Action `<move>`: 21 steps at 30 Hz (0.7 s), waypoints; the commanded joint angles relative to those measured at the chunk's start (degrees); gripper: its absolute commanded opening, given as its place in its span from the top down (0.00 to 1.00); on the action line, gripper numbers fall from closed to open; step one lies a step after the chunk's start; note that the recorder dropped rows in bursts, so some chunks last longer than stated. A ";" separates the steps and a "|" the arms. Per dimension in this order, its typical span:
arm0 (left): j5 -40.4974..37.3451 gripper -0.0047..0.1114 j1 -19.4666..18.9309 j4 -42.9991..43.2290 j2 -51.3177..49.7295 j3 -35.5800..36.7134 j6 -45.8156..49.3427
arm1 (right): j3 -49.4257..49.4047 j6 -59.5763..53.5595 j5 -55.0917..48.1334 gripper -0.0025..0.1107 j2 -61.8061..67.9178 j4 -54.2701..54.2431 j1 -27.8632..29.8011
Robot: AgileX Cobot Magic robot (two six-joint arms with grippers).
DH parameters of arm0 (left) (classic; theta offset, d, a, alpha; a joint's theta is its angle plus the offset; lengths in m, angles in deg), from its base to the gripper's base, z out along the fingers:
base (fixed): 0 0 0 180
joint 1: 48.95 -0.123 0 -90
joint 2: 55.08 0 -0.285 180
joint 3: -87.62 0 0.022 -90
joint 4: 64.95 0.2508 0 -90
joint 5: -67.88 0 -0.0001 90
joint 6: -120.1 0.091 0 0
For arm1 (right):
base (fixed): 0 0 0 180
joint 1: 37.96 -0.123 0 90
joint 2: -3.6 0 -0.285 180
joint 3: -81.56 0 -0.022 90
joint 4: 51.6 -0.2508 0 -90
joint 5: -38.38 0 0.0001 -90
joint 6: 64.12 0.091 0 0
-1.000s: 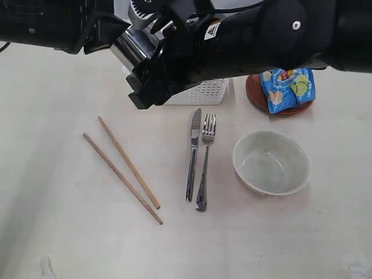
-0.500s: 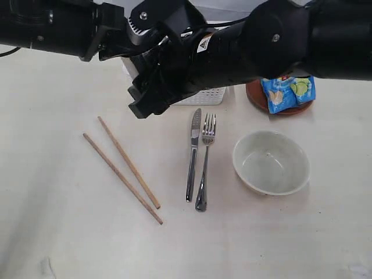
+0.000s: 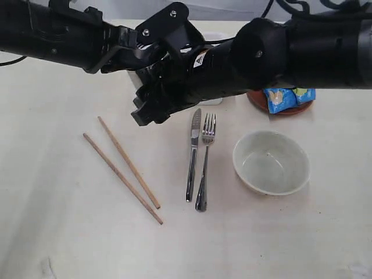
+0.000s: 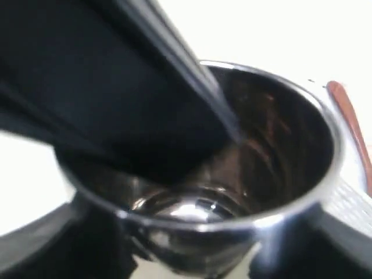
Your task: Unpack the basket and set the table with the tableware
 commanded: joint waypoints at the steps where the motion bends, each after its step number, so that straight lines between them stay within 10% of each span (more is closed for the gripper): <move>1: 3.68 0.96 0.34 1.10 0.28 -0.05 -0.52 | -5.36 1.38 6.28 0.98 -0.65 -2.42 7.27; 12: 10.32 0.96 0.34 -0.27 -0.30 -0.05 -0.41 | -5.53 1.70 14.38 0.98 -1.11 -3.50 22.91; 21: 11.12 0.96 0.34 -1.31 -0.30 -0.05 0.43 | 4.17 1.70 8.90 0.98 9.88 -3.67 24.76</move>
